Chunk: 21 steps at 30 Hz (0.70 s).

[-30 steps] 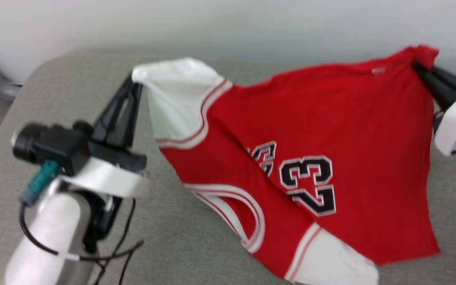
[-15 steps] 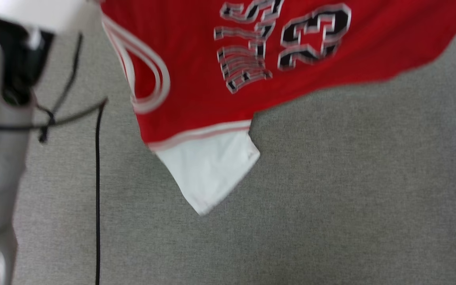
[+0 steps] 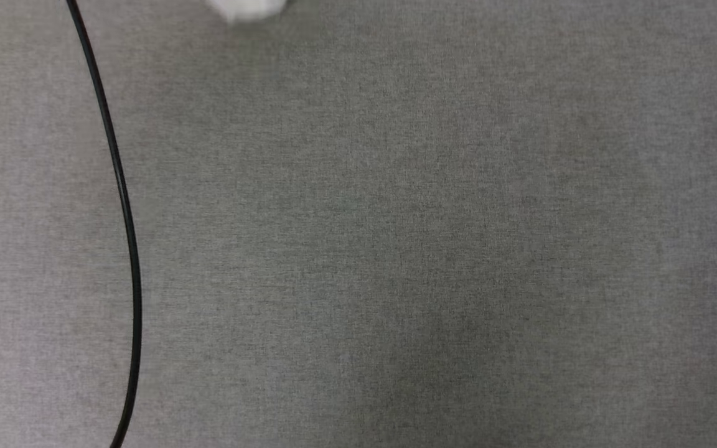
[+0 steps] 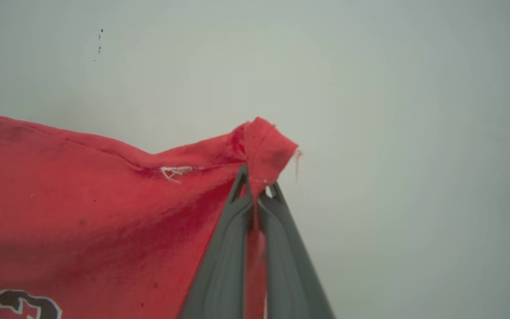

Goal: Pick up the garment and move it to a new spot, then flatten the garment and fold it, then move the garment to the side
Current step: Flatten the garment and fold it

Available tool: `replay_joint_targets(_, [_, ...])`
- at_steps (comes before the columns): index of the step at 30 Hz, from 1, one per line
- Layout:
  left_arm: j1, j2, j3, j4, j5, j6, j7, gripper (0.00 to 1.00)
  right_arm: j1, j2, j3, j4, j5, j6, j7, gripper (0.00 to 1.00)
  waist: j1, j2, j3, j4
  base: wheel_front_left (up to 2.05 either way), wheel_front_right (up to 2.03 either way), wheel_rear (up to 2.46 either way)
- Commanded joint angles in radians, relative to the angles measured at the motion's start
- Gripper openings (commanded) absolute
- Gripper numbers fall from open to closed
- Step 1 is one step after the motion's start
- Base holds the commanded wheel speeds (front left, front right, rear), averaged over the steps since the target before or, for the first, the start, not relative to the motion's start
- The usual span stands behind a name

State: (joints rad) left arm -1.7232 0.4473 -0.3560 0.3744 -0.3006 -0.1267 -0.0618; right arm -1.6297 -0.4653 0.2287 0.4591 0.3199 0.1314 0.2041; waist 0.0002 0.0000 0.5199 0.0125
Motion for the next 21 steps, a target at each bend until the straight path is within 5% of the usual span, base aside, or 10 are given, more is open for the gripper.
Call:
replay_joint_targets(1, [-0.035, -0.003, -0.007, 0.022, 0.002, -0.001, -0.011, 0.0, -0.036, 0.006, 0.002, 0.024, -0.009, -0.002, -0.015, 0.0, -0.0002, 0.0, 0.017, -0.006, 0.0, 0.0, 0.0])
replay_joint_targets(10, [-0.181, -0.003, -0.076, 0.195, -0.016, -0.003, -0.084, 0.0, -0.166, 0.041, 0.039, 0.215, -0.025, -0.002, -0.127, 0.0, -0.0002, 0.0, 0.081, -0.01, 0.0, 0.0, 0.0])
replay_joint_targets(21, [-0.042, 0.021, -0.165, 0.249, -0.086, -0.003, -0.177, 0.0, -0.071, 0.058, 0.169, 0.333, 0.071, -0.002, -0.235, 0.0, -0.0002, 0.0, 0.127, 0.001, 0.0, 0.0, 0.0])
